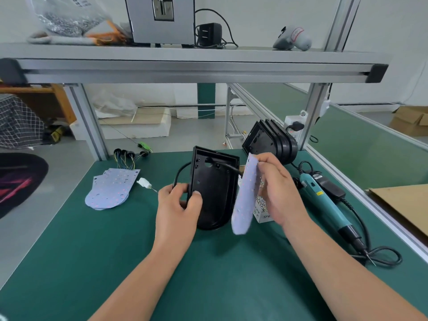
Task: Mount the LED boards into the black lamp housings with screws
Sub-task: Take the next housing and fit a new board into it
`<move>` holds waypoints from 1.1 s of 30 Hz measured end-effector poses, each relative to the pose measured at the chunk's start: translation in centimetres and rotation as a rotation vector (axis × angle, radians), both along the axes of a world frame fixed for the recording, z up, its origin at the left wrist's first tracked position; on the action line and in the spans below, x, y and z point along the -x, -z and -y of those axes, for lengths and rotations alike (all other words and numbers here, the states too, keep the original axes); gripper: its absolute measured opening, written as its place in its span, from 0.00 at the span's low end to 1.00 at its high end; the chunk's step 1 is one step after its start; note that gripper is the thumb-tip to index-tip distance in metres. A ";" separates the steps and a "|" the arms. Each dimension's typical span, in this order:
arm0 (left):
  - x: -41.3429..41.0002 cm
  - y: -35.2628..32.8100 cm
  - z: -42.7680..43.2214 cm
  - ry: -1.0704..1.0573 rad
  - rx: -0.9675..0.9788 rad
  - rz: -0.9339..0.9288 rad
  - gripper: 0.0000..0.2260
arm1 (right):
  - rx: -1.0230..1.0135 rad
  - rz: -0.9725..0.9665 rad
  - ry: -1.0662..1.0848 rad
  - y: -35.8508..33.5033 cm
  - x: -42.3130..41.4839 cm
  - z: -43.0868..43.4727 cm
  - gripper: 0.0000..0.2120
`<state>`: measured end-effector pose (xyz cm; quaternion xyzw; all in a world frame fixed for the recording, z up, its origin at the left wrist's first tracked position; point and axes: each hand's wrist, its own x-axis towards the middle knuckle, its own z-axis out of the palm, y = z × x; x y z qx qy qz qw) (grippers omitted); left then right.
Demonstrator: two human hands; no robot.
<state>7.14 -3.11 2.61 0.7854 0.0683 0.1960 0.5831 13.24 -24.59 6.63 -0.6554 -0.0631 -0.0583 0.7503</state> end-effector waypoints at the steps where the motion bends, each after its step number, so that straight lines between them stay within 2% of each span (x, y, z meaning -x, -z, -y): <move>1: 0.0 0.0 0.0 -0.011 0.001 -0.004 0.06 | -0.009 -0.029 -0.014 0.1 0.0 -0.2 0.06; 4: -0.1 -0.1 0.0 -0.035 -0.005 0.002 0.04 | -0.002 -0.092 -0.021 0.3 -0.3 -0.6 0.10; 7: -0.1 -0.1 -0.1 -0.042 -0.038 0.009 0.02 | -0.017 -0.181 -0.002 0.6 -0.4 -0.8 0.25; 8: -0.1 0.0 -0.1 -0.043 -0.054 0.005 0.03 | -0.020 -0.177 0.000 0.8 -0.3 -0.9 0.25; 13: -0.1 0.1 -0.1 -0.043 -0.115 -0.020 0.05 | -0.043 -0.092 0.025 0.4 -0.2 -0.8 0.10; 18: 0.0 0.3 0.1 -0.025 -0.137 -0.040 0.06 | 0.137 -0.021 0.073 0.3 -0.6 -0.8 0.10; 21: 0.0 0.3 0.4 0.045 -0.069 -0.016 0.18 | 0.166 -0.010 0.083 0.3 -0.8 -0.9 0.14; 23: 0.1 -0.1 0.4 0.090 -0.034 -0.001 0.21 | 0.184 -0.027 0.077 0.1 -0.9 -0.7 0.18; 26: 0.2 -0.4 -0.2 0.159 0.002 0.027 0.19 | 0.136 -0.065 0.052 -0.2 -0.9 -0.7 0.18; 30: 0.5 -0.8 -0.6 0.325 0.253 0.046 0.22 | 0.079 -0.070 0.026 -0.3 -0.9 -0.8 0.16; 33: 0.1 -1.6 -1.1 0.259 0.289 0.043 0.18 | 0.007 -0.098 -0.059 -0.3 -0.8 -0.6 0.14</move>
